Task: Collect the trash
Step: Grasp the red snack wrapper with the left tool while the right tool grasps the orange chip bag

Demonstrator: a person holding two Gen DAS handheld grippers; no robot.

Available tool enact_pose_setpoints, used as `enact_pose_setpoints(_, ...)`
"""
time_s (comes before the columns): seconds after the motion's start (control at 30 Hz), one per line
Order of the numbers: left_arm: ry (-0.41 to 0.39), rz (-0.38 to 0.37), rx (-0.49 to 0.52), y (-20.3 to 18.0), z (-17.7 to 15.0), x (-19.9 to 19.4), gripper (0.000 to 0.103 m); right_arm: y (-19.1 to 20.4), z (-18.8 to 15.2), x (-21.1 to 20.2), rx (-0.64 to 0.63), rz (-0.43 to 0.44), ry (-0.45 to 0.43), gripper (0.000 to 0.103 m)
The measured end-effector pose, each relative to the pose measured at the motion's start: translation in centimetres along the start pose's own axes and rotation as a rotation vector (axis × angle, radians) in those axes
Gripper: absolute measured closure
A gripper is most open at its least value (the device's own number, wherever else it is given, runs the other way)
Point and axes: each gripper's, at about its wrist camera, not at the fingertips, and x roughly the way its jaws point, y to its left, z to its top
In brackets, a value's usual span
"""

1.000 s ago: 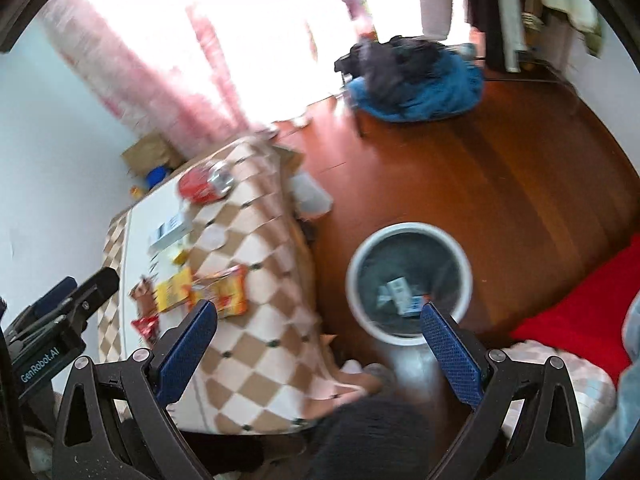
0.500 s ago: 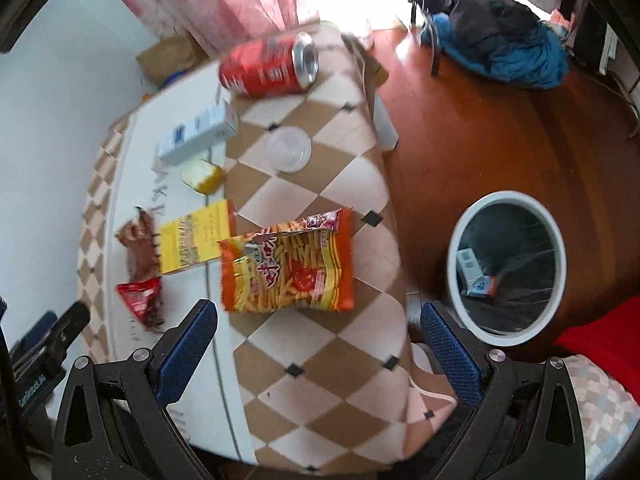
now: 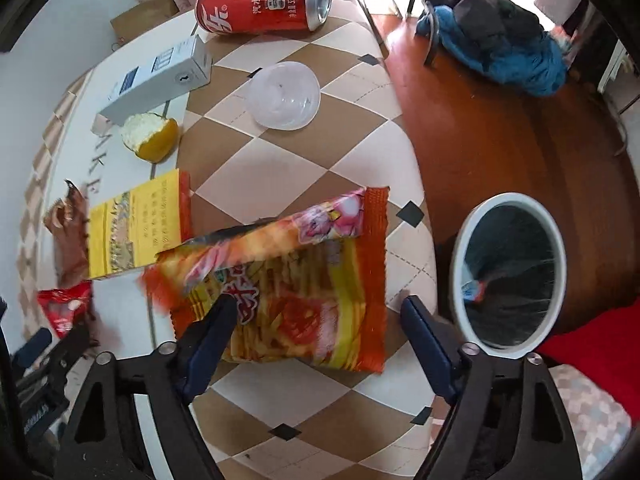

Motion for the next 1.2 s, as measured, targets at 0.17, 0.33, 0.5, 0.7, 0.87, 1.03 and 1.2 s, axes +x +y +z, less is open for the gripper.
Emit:
enact_pose_setpoints(0.17, -0.020, 0.024, 0.042, -1.2, -0.2, 0.2, 0.068, -0.2, -0.7, -0.8, -0.026, -0.028, -0.053, 0.075)
enact_pose_setpoints(0.33, -0.065, 0.057, 0.077, -2.2, -0.9, -1.6, 0.072, -1.1, -0.7, -1.4, -0.014, 0.016, -0.064, 0.090)
enact_pose_setpoints(0.5, -0.117, 0.077, 0.090, -2.3, -1.5, -4.2, 0.072, -1.4, -1.4, -3.3, -0.013, 0.065, -0.097, 0.094)
enact_pose_setpoints(0.7, -0.178, 0.067, 0.099, -2.5, -1.9, -8.0, 0.072, -1.9, -2.4, -6.5, 0.011, 0.124, -0.146, 0.095)
enact_pose_setpoints(0.87, -0.238, 0.046, 0.116, -3.3, -1.5, -11.0, 0.072, -2.8, -2.7, -10.0, 0.038, 0.175, -0.201, 0.096)
enact_pose_setpoints(1.03, -0.291, 0.018, 0.138, -4.8, -1.5, -13.9, 0.072, -4.4, -3.0, -13.7, 0.058, 0.217, -0.260, 0.096)
enact_pose_setpoints(1.2, -0.342, -0.028, 0.189, -8.0, -1.5, -17.1, 0.072, -7.7, -3.1, -16.9, 0.094, 0.242, -0.314, 0.096)
